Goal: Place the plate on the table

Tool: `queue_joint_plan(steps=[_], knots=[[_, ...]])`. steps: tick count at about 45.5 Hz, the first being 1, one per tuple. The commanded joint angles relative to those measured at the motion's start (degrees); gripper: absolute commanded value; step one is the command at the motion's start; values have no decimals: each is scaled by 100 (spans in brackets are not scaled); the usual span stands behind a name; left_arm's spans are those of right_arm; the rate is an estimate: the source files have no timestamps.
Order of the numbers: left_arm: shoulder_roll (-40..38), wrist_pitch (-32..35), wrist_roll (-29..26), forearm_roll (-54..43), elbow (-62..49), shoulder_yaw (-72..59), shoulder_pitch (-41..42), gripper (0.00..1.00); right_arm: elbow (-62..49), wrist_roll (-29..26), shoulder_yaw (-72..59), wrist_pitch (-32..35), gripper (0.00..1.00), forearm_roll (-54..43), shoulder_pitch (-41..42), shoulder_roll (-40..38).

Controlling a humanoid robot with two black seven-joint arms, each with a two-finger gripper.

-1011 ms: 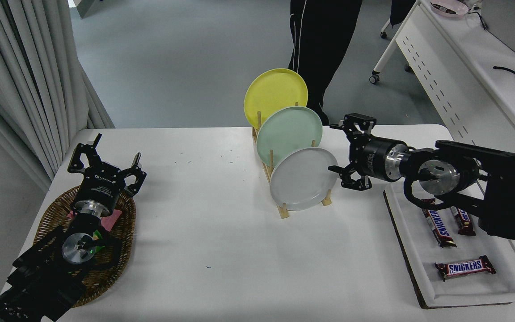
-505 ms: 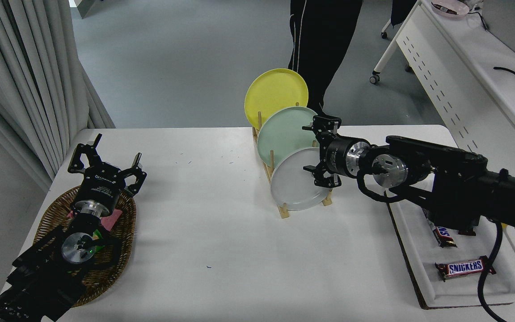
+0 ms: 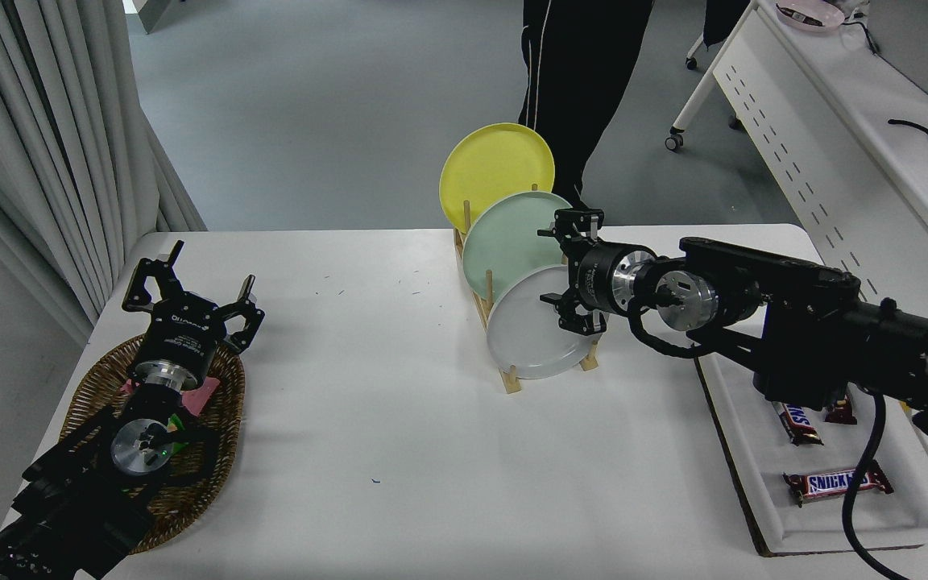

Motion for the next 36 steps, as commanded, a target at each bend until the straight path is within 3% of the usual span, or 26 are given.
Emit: queue_joint_plan(steps=[1,18,22,36], knots=[[0,0,0,0,0,0,0,100,-12,-23,-2,5,75,-4,29,-40],[0,0,0,0,0,0,0,100,23,-181,-2,31,59,-4,20,-128],[0,0,0,0,0,0,0,100,32,-216,-2,40,49,-4,20,-137],[0,0,0,0,0,0,0,100,49,-225,174,31,37,-66,-15,-189]])
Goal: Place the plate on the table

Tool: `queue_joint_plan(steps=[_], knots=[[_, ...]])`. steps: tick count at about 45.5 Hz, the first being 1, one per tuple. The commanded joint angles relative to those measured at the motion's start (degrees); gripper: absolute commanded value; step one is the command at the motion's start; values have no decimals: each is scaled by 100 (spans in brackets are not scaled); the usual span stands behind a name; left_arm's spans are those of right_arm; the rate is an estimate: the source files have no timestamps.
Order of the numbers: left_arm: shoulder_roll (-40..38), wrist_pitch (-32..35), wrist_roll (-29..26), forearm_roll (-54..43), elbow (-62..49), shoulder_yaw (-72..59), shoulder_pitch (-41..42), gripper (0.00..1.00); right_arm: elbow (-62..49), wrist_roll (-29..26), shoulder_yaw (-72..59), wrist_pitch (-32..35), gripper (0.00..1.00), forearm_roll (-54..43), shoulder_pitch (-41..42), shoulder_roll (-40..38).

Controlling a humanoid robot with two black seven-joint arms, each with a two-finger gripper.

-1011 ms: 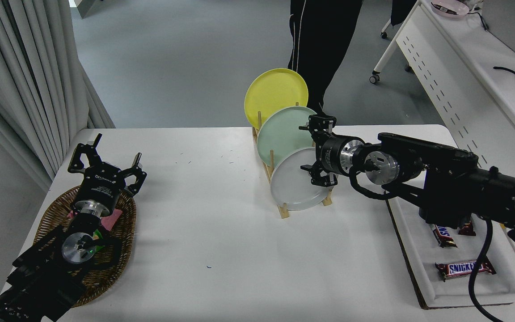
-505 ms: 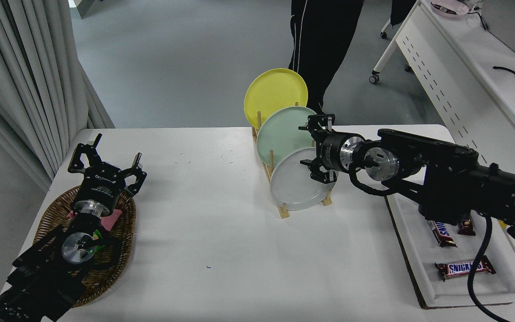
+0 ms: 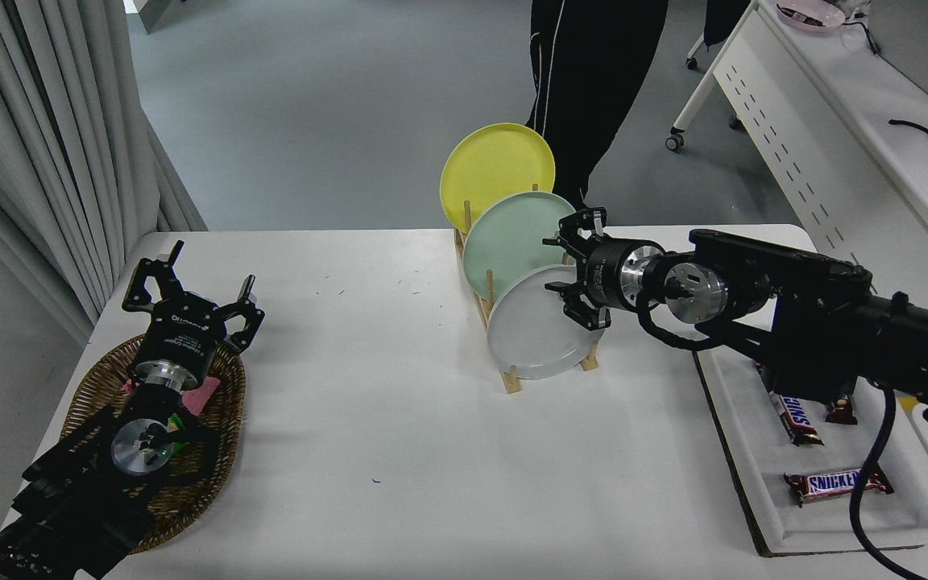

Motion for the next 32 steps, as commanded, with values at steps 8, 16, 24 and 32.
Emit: queue_joint_plan(steps=[8,16,24,32], knots=[[0,0,0,0,0,0,0,100,0,-21,88,-21,33,-36,-20,-28],[0,0,0,0,0,0,0,100,-9,-21,88,-29,30,-36,-11,-28],[0,0,0,0,0,0,0,100,-18,-30,79,-38,25,-36,-20,-28],[0,0,0,0,0,0,0,100,-35,-74,79,-47,22,-45,-11,-28]])
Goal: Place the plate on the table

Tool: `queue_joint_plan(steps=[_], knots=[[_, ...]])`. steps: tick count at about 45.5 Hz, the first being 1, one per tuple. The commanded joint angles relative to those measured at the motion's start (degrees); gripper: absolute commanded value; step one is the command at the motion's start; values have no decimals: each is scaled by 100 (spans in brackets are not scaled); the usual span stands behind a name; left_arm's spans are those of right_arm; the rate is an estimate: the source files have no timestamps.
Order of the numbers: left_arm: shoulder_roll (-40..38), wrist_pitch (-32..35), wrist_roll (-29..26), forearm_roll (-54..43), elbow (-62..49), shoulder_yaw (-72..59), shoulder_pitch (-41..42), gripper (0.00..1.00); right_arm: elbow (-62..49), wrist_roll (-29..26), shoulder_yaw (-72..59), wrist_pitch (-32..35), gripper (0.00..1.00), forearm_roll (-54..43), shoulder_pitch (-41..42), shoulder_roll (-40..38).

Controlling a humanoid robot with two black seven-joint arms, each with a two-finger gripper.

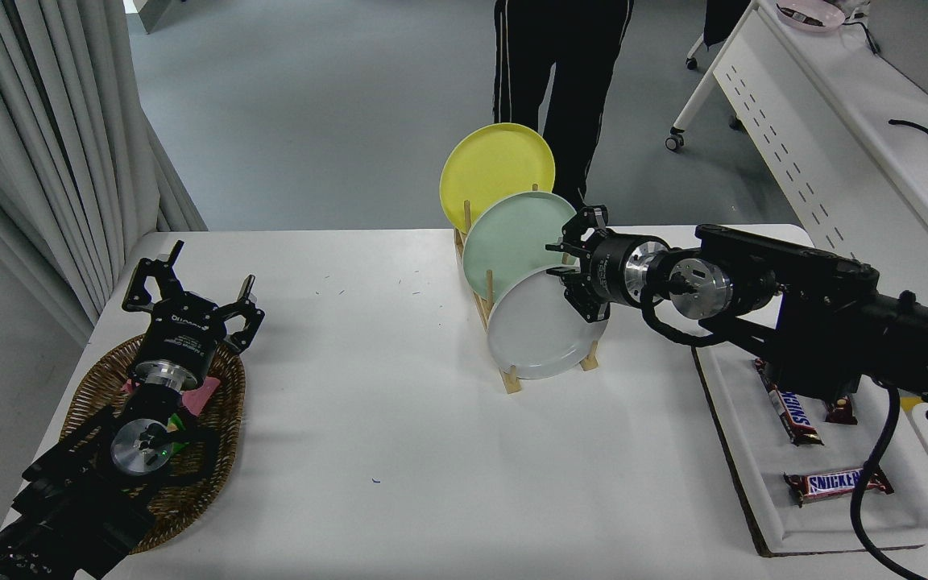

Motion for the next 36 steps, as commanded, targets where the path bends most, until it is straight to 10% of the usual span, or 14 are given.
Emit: queue_joint_plan(steps=[1,36], knots=[[0,0,0,0,0,0,0,100,-28,-41,-1,-20,22,-9,-4,-1],[0,0,0,0,0,0,0,100,-134,-50,-1,-20,8,-9,-31,-1]])
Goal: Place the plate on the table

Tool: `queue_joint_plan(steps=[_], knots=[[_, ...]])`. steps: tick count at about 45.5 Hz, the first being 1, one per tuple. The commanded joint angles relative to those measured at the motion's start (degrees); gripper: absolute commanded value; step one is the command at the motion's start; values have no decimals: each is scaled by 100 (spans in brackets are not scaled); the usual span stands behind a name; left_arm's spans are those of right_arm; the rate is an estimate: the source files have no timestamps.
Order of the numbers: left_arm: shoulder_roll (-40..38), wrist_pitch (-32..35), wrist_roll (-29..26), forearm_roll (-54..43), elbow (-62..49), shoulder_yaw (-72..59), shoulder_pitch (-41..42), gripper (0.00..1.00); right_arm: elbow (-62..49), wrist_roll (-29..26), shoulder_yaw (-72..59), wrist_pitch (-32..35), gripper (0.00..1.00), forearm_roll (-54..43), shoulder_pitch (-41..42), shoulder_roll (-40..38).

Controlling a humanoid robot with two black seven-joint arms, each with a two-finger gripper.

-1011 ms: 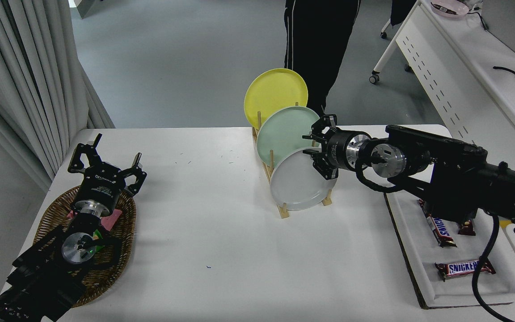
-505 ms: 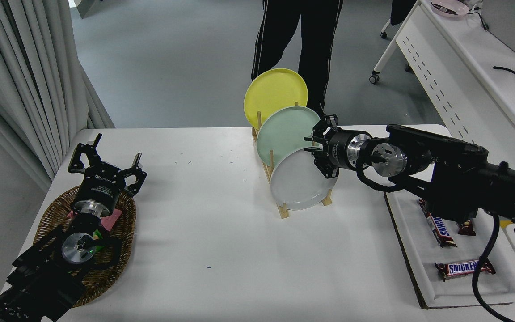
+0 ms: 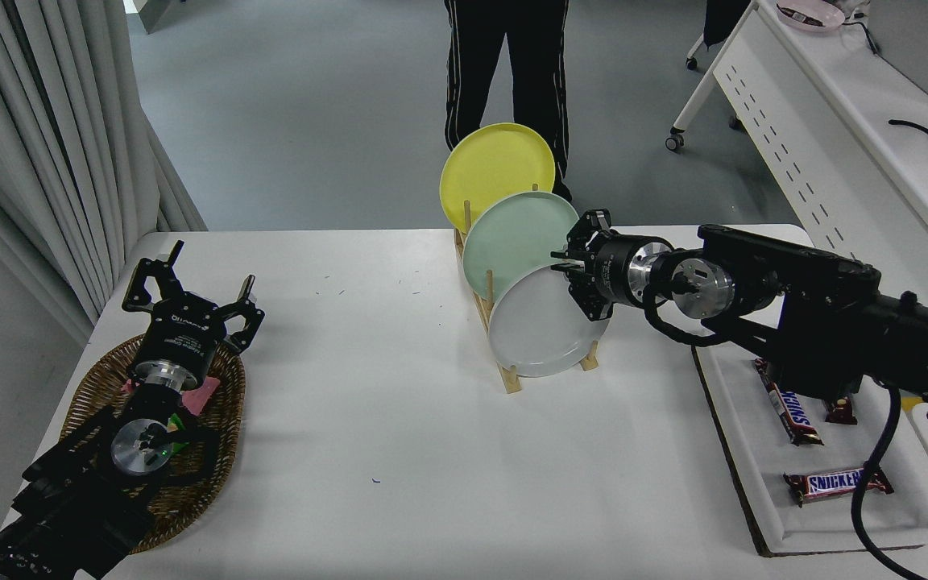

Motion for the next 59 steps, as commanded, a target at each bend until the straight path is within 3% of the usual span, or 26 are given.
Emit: queue_joint_plan(steps=[1,16,37,50,59], knots=[[0,0,0,0,0,0,0,100,-35,-2,7,-1,8,0,-8,5],[0,0,0,0,0,0,0,100,-35,-2,-11,8,0,0,-17,5],[0,0,0,0,0,0,0,100,35,-143,24,79,0,0,36,-12],[0,0,0,0,0,0,0,100,263,-205,411,26,0,9,115,-311],[0,0,0,0,0,0,0,100,1106,-213,1087,-9,0,105,124,-838]])
